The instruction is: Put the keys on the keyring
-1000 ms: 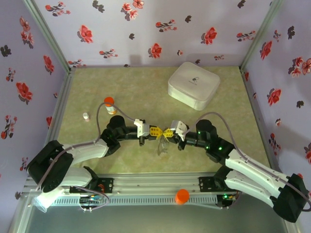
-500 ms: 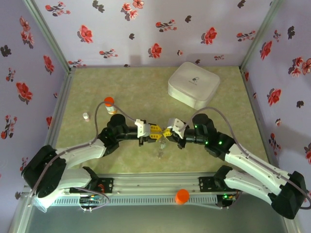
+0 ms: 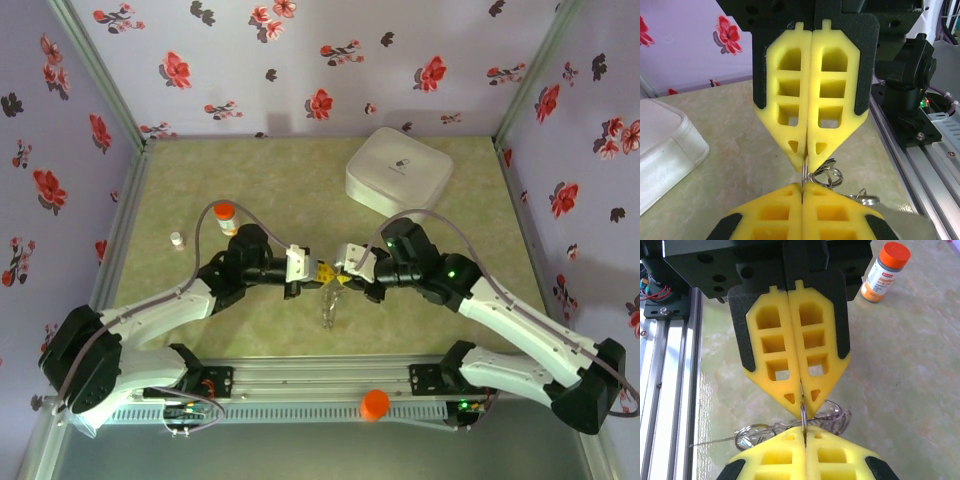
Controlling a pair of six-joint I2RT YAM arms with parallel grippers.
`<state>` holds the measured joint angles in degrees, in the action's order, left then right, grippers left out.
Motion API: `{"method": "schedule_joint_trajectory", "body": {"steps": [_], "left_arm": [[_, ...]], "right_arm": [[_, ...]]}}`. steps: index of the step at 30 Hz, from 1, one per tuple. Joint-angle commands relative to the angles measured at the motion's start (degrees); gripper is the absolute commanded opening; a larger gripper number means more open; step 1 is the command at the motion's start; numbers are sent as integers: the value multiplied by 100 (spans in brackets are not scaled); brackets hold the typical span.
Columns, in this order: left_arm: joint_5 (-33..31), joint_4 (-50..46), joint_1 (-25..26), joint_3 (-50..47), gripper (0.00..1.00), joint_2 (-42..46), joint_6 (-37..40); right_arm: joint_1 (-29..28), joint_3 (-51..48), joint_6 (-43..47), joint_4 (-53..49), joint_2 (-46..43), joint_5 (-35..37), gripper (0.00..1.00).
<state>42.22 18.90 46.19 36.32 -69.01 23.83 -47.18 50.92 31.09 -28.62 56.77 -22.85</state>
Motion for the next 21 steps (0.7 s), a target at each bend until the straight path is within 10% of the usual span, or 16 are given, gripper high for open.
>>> {"method": "schedule_joint_trajectory", "body": {"steps": [1,6,21], "left_arm": [[-117,15,13,45,0,62,52],[-277,1353,16,-454,0,121,-635],[-354,3090,5,-951,0,-103,-1601]], "right_arm": [[24,-17,-297,480,-327,-186,20],[459,-719,-1105,1361,-692,-770,39],[447,-1272,-951,1802,-652,-356,37]]}}
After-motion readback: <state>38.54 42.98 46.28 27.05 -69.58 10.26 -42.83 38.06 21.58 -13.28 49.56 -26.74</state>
